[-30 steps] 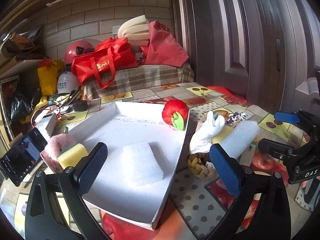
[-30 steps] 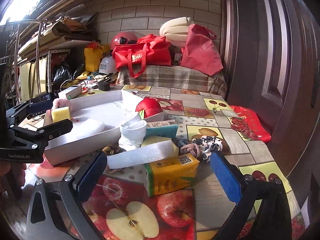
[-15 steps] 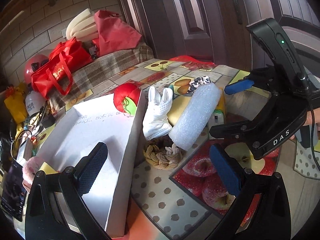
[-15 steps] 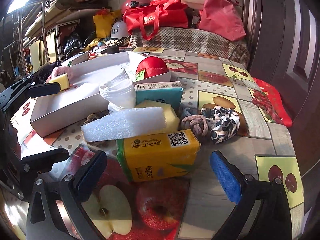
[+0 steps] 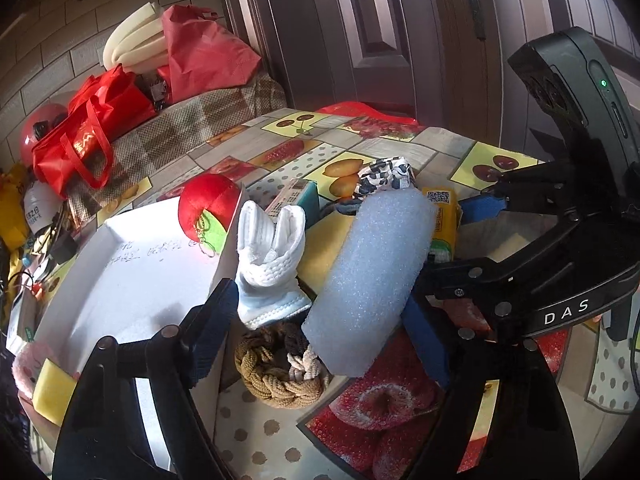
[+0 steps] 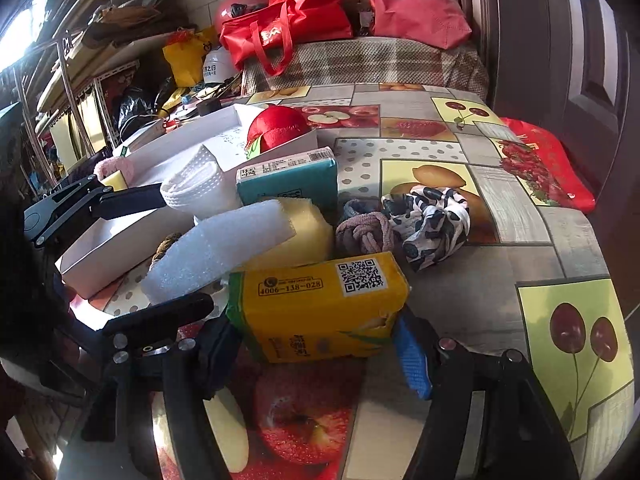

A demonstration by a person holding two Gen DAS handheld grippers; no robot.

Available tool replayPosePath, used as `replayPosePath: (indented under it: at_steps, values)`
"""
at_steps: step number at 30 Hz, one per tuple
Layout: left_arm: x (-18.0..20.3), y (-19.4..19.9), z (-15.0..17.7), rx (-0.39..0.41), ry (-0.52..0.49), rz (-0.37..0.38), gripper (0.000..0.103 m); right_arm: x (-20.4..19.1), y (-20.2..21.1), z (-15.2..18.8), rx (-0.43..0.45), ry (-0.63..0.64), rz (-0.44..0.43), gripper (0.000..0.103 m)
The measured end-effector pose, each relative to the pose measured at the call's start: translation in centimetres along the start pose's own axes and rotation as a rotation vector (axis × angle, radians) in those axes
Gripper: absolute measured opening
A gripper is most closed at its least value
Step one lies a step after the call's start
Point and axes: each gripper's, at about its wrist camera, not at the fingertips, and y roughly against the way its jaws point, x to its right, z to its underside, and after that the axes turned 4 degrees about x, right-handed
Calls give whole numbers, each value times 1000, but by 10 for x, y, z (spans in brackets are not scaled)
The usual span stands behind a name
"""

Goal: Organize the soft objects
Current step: 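Grasp the white foam stick with the left tool while the right tool grasps the yellow tissue pack, then carry the foam stick and tissue pack over the white tray with both tools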

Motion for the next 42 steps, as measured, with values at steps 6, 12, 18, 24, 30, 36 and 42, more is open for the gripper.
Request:
replayPosePath:
  at_steps: [6, 12, 18, 24, 30, 36, 42]
  values:
    - [-6, 6, 1, 33, 39, 16, 19, -9, 8, 0, 43, 35, 27, 69]
    - [-17, 32, 5, 155, 108, 3, 19, -10, 28, 3, 160, 42, 115, 69]
    - [-37, 57, 14, 251, 224, -55, 19, -3, 55, 7, 314, -7, 218, 69]
    - [-43, 74, 24, 279, 234, -94, 19, -8, 64, 9, 366, -5, 276, 69]
    - [-51, 86, 35, 282, 247, -118, 19, -13, 65, 10, 366, -24, 271, 69]
    - [-70, 101, 50, 287, 245, -176, 19, -33, 60, 9, 368, -6, 237, 69]
    - [-105, 112, 68, 273, 309, -247, 20, -75, 46, 5, 362, 80, 175, 69]
